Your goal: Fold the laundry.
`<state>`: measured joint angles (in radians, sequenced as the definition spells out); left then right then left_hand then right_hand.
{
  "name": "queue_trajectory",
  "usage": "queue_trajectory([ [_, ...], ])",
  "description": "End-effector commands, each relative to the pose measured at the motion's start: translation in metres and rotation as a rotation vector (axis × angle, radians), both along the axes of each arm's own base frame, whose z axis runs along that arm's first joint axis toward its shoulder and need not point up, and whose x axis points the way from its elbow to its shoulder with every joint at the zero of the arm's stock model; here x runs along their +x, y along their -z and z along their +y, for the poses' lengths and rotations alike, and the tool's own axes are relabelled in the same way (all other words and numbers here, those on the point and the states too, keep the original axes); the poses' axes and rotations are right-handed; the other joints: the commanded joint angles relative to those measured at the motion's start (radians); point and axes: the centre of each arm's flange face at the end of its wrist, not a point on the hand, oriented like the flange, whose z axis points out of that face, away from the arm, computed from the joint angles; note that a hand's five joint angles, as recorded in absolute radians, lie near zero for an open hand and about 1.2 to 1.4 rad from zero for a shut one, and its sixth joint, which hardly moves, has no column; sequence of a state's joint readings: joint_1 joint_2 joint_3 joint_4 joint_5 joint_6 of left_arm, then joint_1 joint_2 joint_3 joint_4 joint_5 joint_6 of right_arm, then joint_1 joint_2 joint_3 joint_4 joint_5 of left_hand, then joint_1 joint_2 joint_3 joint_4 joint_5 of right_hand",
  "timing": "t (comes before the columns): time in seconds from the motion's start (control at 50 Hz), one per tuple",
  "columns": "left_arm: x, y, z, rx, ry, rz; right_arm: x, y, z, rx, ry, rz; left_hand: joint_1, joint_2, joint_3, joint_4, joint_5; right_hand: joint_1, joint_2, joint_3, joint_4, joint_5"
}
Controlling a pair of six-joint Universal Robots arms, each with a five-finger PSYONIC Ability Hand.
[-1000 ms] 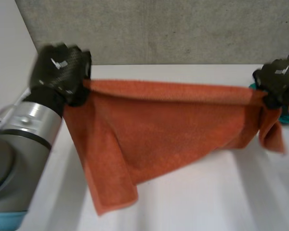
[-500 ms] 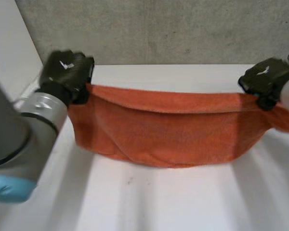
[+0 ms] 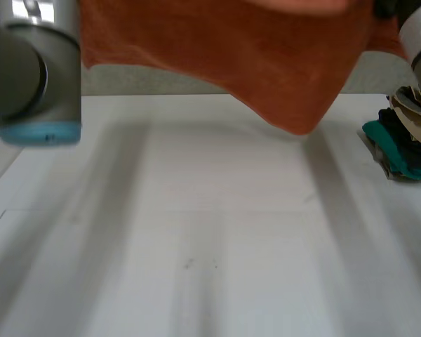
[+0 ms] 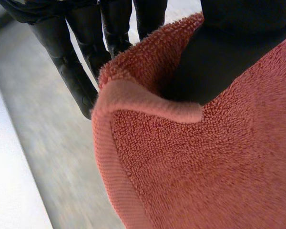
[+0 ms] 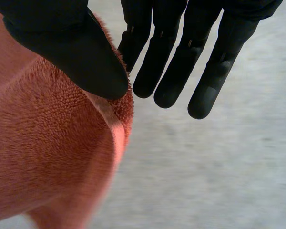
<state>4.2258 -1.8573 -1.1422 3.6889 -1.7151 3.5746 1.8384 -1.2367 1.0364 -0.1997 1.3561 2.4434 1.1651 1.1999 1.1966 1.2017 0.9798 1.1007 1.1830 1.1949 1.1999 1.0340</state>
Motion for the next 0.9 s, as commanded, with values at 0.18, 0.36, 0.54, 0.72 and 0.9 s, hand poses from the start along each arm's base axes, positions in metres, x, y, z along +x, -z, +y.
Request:
queue_trajectory([
  [0.18,0.023,0.179,0.037,0.453,0.004,-0.223,0.004,0.179,0.030,0.659,-0.129,0.236,0.231,0.196,0.200,0.195,0.242,0.296,0.213,0.201,0.196,0.188],
  [0.36,0.023,0.211,0.038,0.523,0.007,-0.258,0.000,0.219,0.030,0.800,-0.122,0.165,0.231,0.196,0.200,0.195,0.242,0.256,0.173,0.162,0.157,0.148],
  [0.54,0.025,0.199,0.042,0.502,0.017,-0.218,-0.024,0.212,0.026,0.893,-0.066,-0.065,0.231,0.196,0.200,0.195,0.242,-0.587,-0.669,-0.681,-0.686,-0.695],
  [0.72,0.028,0.177,0.045,0.467,0.035,-0.155,-0.053,0.199,0.001,0.899,0.002,-0.213,0.231,0.196,0.200,0.195,0.242,-0.745,-0.828,-0.840,-0.845,-0.853],
  [0.9,0.026,0.102,0.068,0.382,0.085,-0.100,-0.052,0.224,0.006,1.035,0.009,-0.189,0.231,0.196,0.200,0.195,0.242,-0.766,-0.849,-0.860,-0.865,-0.874],
])
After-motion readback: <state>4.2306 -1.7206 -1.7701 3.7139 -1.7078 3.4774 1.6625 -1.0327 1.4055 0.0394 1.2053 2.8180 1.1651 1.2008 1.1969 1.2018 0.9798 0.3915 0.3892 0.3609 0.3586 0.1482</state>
